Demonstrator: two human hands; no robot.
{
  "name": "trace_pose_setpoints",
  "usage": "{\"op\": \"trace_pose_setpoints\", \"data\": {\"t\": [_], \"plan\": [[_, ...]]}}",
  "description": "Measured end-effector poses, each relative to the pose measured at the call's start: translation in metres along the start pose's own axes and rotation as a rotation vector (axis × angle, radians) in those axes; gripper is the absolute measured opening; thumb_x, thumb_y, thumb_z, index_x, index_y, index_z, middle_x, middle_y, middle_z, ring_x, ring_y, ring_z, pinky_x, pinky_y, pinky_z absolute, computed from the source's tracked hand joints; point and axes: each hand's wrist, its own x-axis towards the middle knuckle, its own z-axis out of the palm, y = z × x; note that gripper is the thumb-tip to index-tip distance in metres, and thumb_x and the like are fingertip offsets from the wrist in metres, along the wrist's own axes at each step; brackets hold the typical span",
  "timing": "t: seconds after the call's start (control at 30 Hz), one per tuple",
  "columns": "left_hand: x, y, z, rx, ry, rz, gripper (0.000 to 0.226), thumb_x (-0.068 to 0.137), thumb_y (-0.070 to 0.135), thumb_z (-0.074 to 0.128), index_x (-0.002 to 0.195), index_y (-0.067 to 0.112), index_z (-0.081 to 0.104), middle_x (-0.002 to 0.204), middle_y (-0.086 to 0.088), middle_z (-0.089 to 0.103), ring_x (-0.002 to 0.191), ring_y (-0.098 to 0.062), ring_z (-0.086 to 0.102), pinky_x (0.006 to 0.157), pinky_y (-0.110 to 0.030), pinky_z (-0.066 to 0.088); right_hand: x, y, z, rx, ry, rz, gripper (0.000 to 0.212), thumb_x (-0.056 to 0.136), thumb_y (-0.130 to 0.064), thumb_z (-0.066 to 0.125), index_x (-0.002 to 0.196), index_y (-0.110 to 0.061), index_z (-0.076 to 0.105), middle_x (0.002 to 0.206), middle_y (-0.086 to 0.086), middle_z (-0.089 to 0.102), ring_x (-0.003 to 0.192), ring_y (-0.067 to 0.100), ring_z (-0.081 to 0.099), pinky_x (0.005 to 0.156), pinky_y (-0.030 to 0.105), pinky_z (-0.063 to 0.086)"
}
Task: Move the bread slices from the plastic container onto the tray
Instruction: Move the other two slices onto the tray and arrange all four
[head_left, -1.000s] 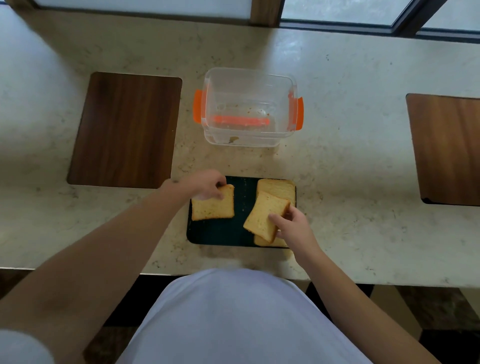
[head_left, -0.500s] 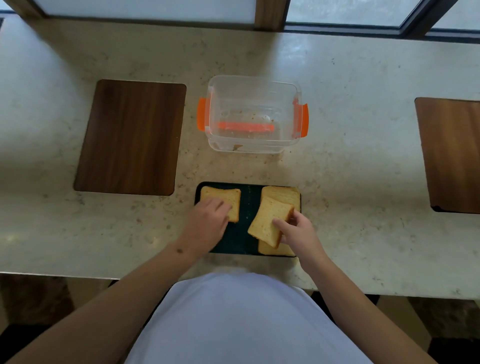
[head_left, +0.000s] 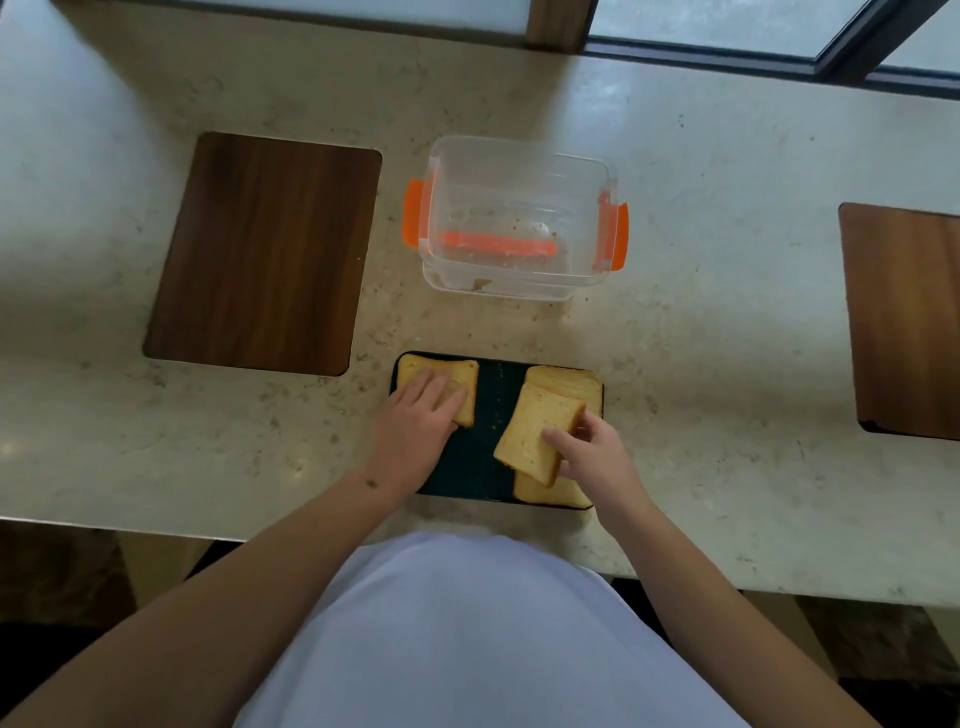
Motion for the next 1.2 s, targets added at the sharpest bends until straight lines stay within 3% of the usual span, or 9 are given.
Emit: {"op": "trace_pose_setpoints", "data": {"t": [0.1, 0.2, 0.33, 0.5, 0.7, 0.83, 1.1, 1.2], "plan": [[0.003, -0.001, -0.002, 0.001, -0.003, -0.017, 0.045, 0.081, 0.014, 0.076, 0.123, 0.008, 0.064, 0.133, -0.017, 0.059, 0.128, -0.037, 0.049, 0.094, -0.048, 0.049, 0.0, 0.001, 0.003, 0.004, -0.013, 0.005, 0.023, 0.094, -0.022, 0.067, 0.117, -0.023, 0.064, 0.111, 0.0, 0.072, 0.098, 0.015, 0.071, 0.083, 0.042, 0.062], [0.005, -0.002, -0.003, 0.008, 0.002, -0.002, 0.042, 0.082, 0.014, 0.076, 0.122, 0.007, 0.065, 0.132, -0.018, 0.06, 0.127, -0.037, 0.05, 0.093, -0.048, 0.049, -0.002, 0.0, 0.006, 0.019, -0.022, 0.002, 0.017, 0.094, -0.02, 0.067, 0.109, -0.029, 0.064, 0.106, -0.002, 0.073, 0.092, 0.011, 0.073, 0.072, 0.033, 0.063], [0.008, -0.008, -0.007, 0.034, 0.008, 0.046, 0.04, 0.083, 0.012, 0.075, 0.121, 0.005, 0.066, 0.131, -0.02, 0.06, 0.126, -0.038, 0.051, 0.091, -0.048, 0.05, -0.004, -0.001, 0.007, 0.01, -0.028, 0.009, 0.021, 0.095, -0.022, 0.066, 0.114, -0.028, 0.062, 0.107, -0.004, 0.072, 0.093, 0.009, 0.072, 0.064, 0.024, 0.06], [0.004, -0.016, -0.014, 0.058, 0.001, 0.076, 0.043, 0.082, 0.008, 0.075, 0.124, 0.004, 0.065, 0.132, -0.024, 0.058, 0.127, -0.041, 0.049, 0.096, -0.051, 0.048, -0.005, 0.0, 0.005, 0.022, -0.03, 0.022, 0.025, 0.096, -0.02, 0.065, 0.121, -0.024, 0.06, 0.111, -0.002, 0.071, 0.097, 0.013, 0.071, 0.072, 0.031, 0.062], [0.0, -0.035, -0.021, 0.059, -0.023, 0.037, 0.043, 0.084, 0.01, 0.073, 0.126, 0.005, 0.063, 0.137, -0.024, 0.054, 0.132, -0.042, 0.044, 0.102, -0.056, 0.043, -0.007, 0.0, 0.006, 0.027, -0.036, 0.024, 0.027, 0.096, -0.019, 0.065, 0.123, -0.023, 0.06, 0.113, -0.001, 0.07, 0.099, 0.014, 0.071, 0.066, 0.026, 0.06], [-0.001, -0.041, -0.021, 0.039, -0.041, -0.007, 0.041, 0.087, 0.012, 0.07, 0.127, 0.008, 0.062, 0.142, -0.024, 0.048, 0.131, -0.047, 0.04, 0.1, -0.059, 0.044, -0.009, 0.003, 0.008, 0.023, -0.033, 0.013, 0.021, 0.096, -0.019, 0.065, 0.113, -0.031, 0.06, 0.111, -0.003, 0.07, 0.095, 0.01, 0.071, 0.065, 0.025, 0.06], [-0.008, -0.032, -0.011, -0.103, -0.043, -0.145, 0.045, 0.091, 0.008, 0.063, 0.135, 0.008, 0.055, 0.15, -0.025, 0.036, 0.131, -0.045, 0.039, 0.101, -0.054, 0.044, -0.012, 0.009, 0.009, 0.035, -0.025, 0.009, 0.02, 0.095, -0.02, 0.066, 0.103, -0.037, 0.061, 0.109, -0.003, 0.072, 0.095, 0.012, 0.072, 0.08, 0.039, 0.063], [-0.011, -0.028, -0.01, -0.104, -0.035, -0.174, 0.045, 0.093, 0.01, 0.061, 0.137, 0.01, 0.054, 0.151, -0.023, 0.036, 0.132, -0.043, 0.038, 0.102, -0.053, 0.043, -0.012, 0.01, 0.009, 0.032, -0.022, 0.022, 0.022, 0.095, -0.02, 0.066, 0.116, -0.027, 0.063, 0.11, -0.001, 0.072, 0.097, 0.014, 0.072, 0.083, 0.043, 0.063]]}}
